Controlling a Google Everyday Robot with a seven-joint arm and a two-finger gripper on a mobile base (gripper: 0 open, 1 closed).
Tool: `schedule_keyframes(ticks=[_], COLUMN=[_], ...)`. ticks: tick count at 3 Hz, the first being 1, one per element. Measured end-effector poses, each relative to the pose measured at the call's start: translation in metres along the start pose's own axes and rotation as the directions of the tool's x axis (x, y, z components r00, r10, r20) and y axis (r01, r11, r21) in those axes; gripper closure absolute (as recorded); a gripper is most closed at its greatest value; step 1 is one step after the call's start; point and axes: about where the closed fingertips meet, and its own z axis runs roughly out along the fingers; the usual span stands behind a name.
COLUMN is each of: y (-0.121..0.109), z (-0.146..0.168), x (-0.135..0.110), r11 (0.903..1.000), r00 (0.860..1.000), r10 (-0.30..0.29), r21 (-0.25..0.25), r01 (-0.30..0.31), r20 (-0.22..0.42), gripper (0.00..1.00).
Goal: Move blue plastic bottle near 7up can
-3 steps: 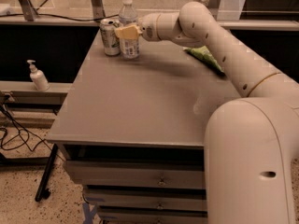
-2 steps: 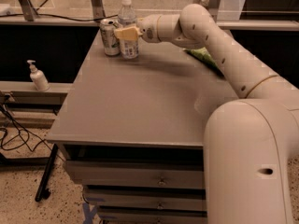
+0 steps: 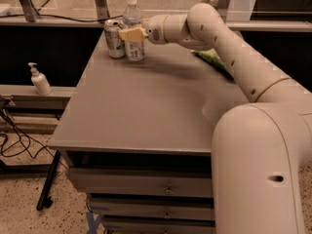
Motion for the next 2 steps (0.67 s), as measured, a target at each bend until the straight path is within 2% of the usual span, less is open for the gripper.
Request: schedule_keyframes(ticks=[1, 2], y=[0.0000, 0.0044], z=[0.0000, -0.0038], x=[-0.0001, 0.0053], r11=[1.0000, 0.9989], r00=[1.000, 1.000], r10=[0.000, -0.017], r21=[0.000, -0.043], r01=[0.000, 0.018], r20=[0.000, 0.018], gripper=[0.13, 0.00])
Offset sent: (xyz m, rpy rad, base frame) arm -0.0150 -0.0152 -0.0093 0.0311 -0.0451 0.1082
